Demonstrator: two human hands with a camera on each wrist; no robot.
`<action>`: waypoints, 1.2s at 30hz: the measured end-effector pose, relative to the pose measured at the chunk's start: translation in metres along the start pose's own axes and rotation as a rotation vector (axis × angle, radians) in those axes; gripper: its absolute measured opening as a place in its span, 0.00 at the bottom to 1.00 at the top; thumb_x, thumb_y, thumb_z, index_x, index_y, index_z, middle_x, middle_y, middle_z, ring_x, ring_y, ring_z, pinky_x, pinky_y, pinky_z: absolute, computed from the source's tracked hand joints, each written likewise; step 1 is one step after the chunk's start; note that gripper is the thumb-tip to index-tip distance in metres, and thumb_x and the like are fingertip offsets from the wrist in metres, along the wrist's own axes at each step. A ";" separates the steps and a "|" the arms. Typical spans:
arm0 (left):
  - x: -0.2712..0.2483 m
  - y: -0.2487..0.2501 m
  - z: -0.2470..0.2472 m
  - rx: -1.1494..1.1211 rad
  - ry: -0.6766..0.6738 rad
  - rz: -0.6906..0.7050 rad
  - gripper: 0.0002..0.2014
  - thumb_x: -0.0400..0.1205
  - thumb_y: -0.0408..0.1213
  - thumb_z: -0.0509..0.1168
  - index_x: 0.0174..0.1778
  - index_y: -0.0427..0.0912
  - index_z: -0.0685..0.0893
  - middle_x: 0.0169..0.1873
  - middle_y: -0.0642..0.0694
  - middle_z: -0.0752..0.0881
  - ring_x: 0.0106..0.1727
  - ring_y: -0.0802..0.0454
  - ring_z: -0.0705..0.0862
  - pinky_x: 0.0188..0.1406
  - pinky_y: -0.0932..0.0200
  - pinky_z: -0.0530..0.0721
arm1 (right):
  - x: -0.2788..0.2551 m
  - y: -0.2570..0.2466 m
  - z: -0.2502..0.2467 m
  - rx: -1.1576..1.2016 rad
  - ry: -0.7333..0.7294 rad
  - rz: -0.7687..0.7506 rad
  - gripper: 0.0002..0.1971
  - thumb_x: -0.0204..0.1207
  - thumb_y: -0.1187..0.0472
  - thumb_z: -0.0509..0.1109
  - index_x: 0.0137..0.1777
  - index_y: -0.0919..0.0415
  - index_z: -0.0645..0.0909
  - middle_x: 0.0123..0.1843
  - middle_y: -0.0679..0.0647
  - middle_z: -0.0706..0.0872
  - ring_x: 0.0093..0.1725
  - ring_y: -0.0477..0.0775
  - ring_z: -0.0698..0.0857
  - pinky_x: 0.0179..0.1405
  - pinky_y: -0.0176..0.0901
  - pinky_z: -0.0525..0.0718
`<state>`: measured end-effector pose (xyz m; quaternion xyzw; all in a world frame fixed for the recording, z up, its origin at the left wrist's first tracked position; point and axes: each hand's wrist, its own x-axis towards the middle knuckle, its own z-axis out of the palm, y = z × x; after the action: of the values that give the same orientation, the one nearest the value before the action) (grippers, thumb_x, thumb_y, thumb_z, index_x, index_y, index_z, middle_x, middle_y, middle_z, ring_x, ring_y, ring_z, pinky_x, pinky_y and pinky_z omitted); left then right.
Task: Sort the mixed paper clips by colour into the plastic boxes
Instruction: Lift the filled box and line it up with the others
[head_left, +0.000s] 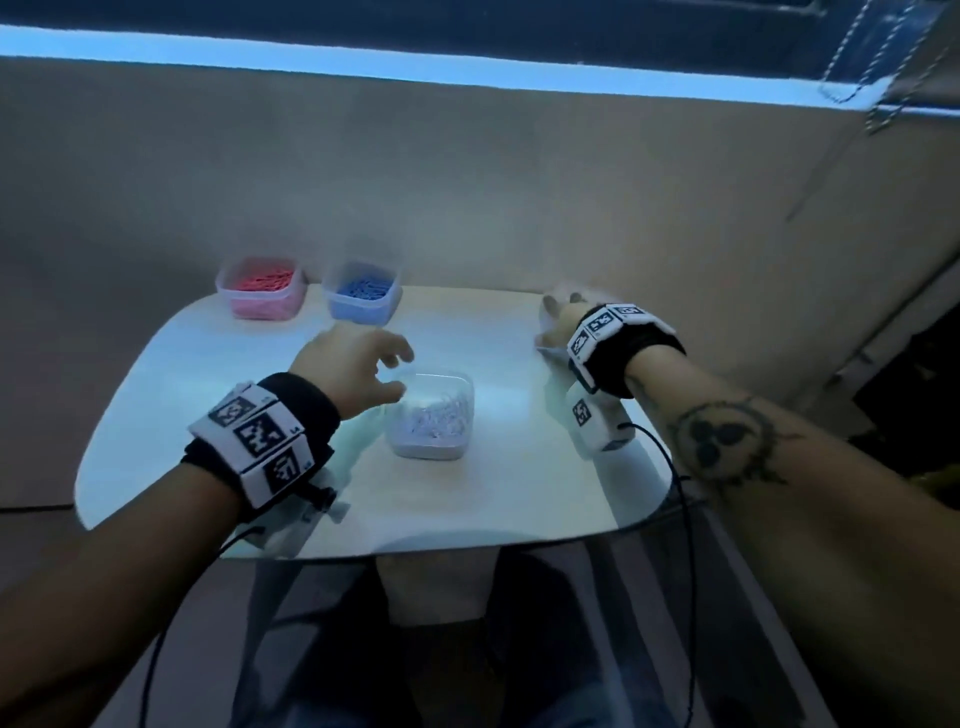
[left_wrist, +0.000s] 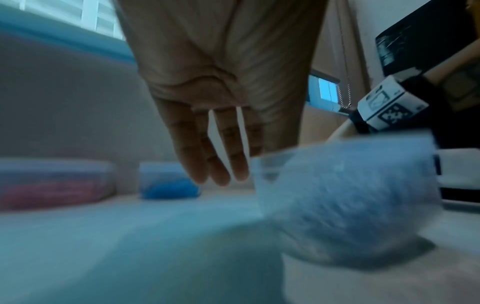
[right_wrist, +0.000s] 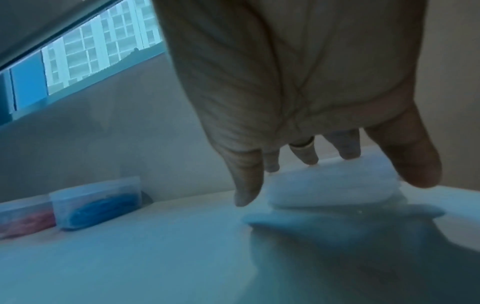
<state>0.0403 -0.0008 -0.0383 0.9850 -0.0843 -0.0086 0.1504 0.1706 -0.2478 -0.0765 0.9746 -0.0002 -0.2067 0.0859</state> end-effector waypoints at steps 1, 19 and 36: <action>0.000 0.000 0.005 -0.007 -0.026 -0.013 0.16 0.73 0.35 0.71 0.57 0.45 0.86 0.50 0.47 0.88 0.47 0.48 0.85 0.52 0.54 0.82 | -0.004 -0.002 0.002 0.014 0.012 -0.025 0.41 0.73 0.44 0.67 0.80 0.51 0.48 0.78 0.64 0.61 0.73 0.68 0.70 0.63 0.66 0.77; -0.009 0.001 -0.003 -0.280 -0.364 -0.076 0.53 0.62 0.53 0.80 0.79 0.47 0.60 0.75 0.47 0.66 0.75 0.52 0.66 0.68 0.63 0.63 | -0.024 0.011 -0.001 0.298 0.148 0.019 0.29 0.74 0.44 0.66 0.71 0.55 0.63 0.70 0.66 0.71 0.65 0.71 0.74 0.56 0.58 0.75; 0.001 0.026 -0.020 -0.352 0.077 0.022 0.42 0.59 0.33 0.81 0.70 0.42 0.71 0.61 0.45 0.75 0.56 0.51 0.75 0.46 0.67 0.70 | -0.053 0.025 -0.032 0.595 0.228 -0.126 0.21 0.85 0.54 0.56 0.67 0.71 0.73 0.67 0.68 0.79 0.58 0.63 0.79 0.52 0.50 0.76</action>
<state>0.0380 -0.0195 -0.0113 0.9421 -0.0863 0.0161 0.3236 0.1365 -0.2653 -0.0219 0.9720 0.0092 -0.0922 -0.2161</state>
